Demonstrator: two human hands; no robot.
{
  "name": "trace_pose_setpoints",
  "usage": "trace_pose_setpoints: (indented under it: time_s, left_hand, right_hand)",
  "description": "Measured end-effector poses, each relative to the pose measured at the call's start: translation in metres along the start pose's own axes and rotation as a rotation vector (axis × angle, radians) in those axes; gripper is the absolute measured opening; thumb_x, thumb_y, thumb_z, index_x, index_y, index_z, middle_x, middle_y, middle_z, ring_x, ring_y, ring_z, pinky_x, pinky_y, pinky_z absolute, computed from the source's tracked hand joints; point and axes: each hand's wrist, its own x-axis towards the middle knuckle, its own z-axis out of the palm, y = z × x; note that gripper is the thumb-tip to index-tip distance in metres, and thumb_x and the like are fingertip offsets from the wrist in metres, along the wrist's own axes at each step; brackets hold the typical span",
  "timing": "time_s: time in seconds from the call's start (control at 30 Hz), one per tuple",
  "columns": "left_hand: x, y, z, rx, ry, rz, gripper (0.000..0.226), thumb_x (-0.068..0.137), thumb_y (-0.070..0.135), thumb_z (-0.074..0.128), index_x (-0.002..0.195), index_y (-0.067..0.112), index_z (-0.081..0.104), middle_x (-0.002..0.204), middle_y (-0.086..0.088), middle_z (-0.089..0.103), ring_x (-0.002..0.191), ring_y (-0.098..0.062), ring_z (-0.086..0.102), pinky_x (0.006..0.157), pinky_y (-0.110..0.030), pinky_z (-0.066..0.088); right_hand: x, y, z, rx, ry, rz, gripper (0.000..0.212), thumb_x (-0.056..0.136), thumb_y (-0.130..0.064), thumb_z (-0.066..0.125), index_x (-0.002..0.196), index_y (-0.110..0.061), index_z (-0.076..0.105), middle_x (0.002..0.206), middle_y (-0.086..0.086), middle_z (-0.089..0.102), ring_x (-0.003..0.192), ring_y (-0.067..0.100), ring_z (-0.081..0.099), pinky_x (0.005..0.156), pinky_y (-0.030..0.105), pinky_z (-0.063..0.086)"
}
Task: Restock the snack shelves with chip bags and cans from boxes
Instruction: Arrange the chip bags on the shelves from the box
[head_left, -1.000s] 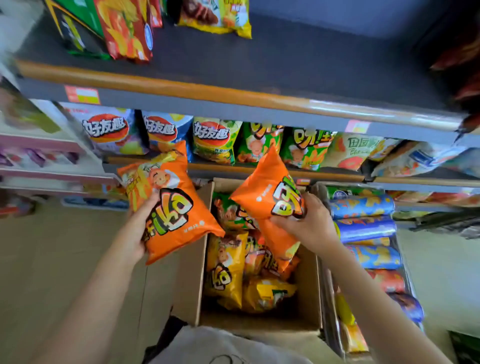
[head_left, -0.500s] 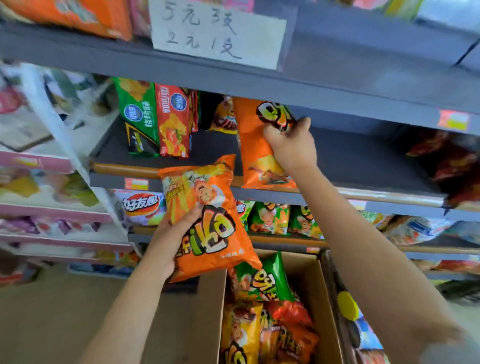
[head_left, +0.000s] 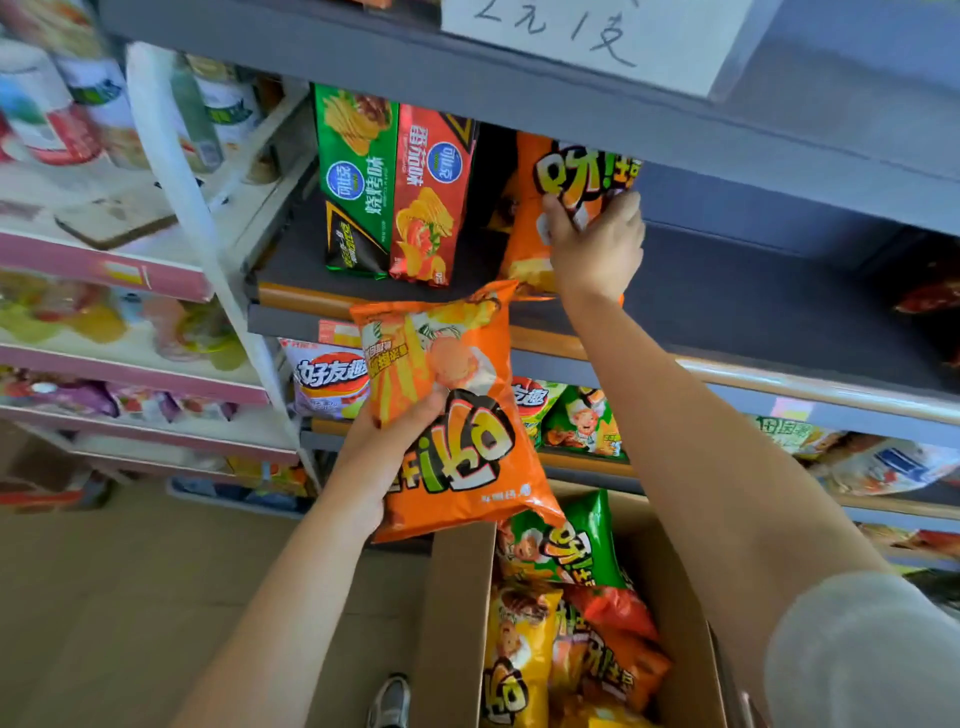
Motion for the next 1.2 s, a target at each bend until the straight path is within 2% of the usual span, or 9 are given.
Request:
trace_pose_setpoints:
  time_s: [0.13, 0.33, 0.57, 0.7, 0.8, 0.9, 1.0, 1.1, 1.2]
  left_hand:
    - [-0.002, -0.004, -0.002, 0.013, -0.011, 0.011, 0.068, 0.06, 0.056, 0.08, 0.123, 0.041, 0.057, 0.104, 0.005, 0.077, 0.093, -0.019, 0.075, 0.085, -0.046, 0.058]
    - [-0.008, -0.007, -0.002, 0.044, 0.004, 0.005, 0.066, 0.06, 0.059, 0.079, 0.121, 0.044, 0.057, 0.104, 0.007, 0.076, 0.096, -0.021, 0.074, 0.088, -0.049, 0.058]
    - [-0.016, 0.018, 0.036, 0.098, 0.082, 0.194, 0.065, 0.065, 0.055, 0.085, 0.122, 0.046, 0.056, 0.108, 0.014, 0.072, 0.098, -0.012, 0.071, 0.085, -0.039, 0.058]
    - [-0.017, 0.029, 0.07, 0.091, -0.086, 0.262, 0.056, 0.074, 0.059, 0.076, 0.125, 0.046, 0.056, 0.119, 0.011, 0.07, 0.11, -0.017, 0.068, 0.096, -0.05, 0.054]
    - [-0.021, 0.03, 0.091, 0.009, -0.251, 0.251, 0.04, 0.089, 0.043, 0.066, 0.128, 0.042, 0.055, 0.119, 0.009, 0.071, 0.11, -0.018, 0.069, 0.096, -0.049, 0.054]
    - [-0.023, 0.029, 0.097, 0.051, -0.338, 0.242, 0.044, 0.094, 0.032, 0.063, 0.135, 0.042, 0.05, 0.12, 0.01, 0.07, 0.112, -0.015, 0.068, 0.09, -0.038, 0.056]
    - [-0.025, 0.038, 0.084, 0.017, -0.363, 0.208, 0.039, 0.093, 0.048, 0.052, 0.132, 0.038, 0.053, 0.126, 0.001, 0.069, 0.116, -0.022, 0.066, 0.097, -0.046, 0.052]
    - [-0.013, 0.057, 0.056, -0.1, -0.18, 0.243, 0.054, 0.095, 0.059, 0.044, 0.137, 0.027, 0.051, 0.13, -0.011, 0.066, 0.117, -0.022, 0.064, 0.105, -0.046, 0.045]
    - [-0.008, 0.069, 0.044, 0.207, -0.278, 0.287, 0.073, 0.069, 0.065, 0.062, 0.134, 0.036, 0.05, 0.126, 0.0, 0.068, 0.113, -0.015, 0.066, 0.1, -0.038, 0.047]
  right_hand:
    - [0.001, -0.003, 0.009, -0.123, 0.044, 0.056, 0.079, 0.085, -0.07, 0.056, 0.118, 0.001, 0.052, 0.118, 0.016, 0.058, 0.115, 0.036, 0.054, 0.087, 0.044, 0.044]
    - [-0.003, -0.01, -0.023, -0.132, -0.277, 0.044, 0.09, 0.084, -0.07, 0.059, 0.133, 0.002, 0.04, 0.134, 0.018, 0.045, 0.13, 0.037, 0.039, 0.1, 0.043, 0.037]
    - [-0.107, -0.005, -0.156, 0.407, -0.371, 0.078, 0.016, 0.095, -0.031, 0.059, 0.105, -0.019, 0.053, 0.095, -0.01, 0.058, 0.088, -0.005, 0.056, 0.076, 0.015, 0.044]
    - [-0.156, 0.002, -0.173, 0.287, -0.621, 0.048, 0.083, 0.076, -0.072, 0.062, 0.139, -0.024, 0.039, 0.129, -0.004, 0.046, 0.12, 0.003, 0.042, 0.095, 0.018, 0.041]
    - [-0.153, 0.013, -0.175, 0.278, -0.516, 0.156, 0.112, 0.061, -0.077, 0.067, 0.15, -0.022, 0.026, 0.139, -0.002, 0.041, 0.131, 0.011, 0.037, 0.104, 0.033, 0.042]
    - [-0.144, 0.025, -0.181, 0.228, -0.507, 0.162, 0.11, 0.064, -0.069, 0.077, 0.15, -0.026, 0.024, 0.14, -0.004, 0.044, 0.13, 0.013, 0.044, 0.103, 0.042, 0.048]
    - [-0.127, 0.039, -0.192, 0.165, -0.56, 0.078, 0.097, 0.065, -0.056, 0.084, 0.143, -0.028, 0.034, 0.134, -0.008, 0.052, 0.122, 0.014, 0.053, 0.096, 0.046, 0.052]
    - [-0.111, 0.051, -0.207, -0.086, -0.653, -0.228, 0.101, 0.063, -0.054, 0.083, 0.148, -0.03, 0.034, 0.139, -0.01, 0.049, 0.126, 0.016, 0.048, 0.103, 0.047, 0.041]
    - [-0.11, 0.047, -0.211, -0.275, -0.641, -0.56, 0.1, 0.065, -0.055, 0.081, 0.151, -0.028, 0.036, 0.144, -0.005, 0.049, 0.131, 0.023, 0.046, 0.106, 0.049, 0.034]
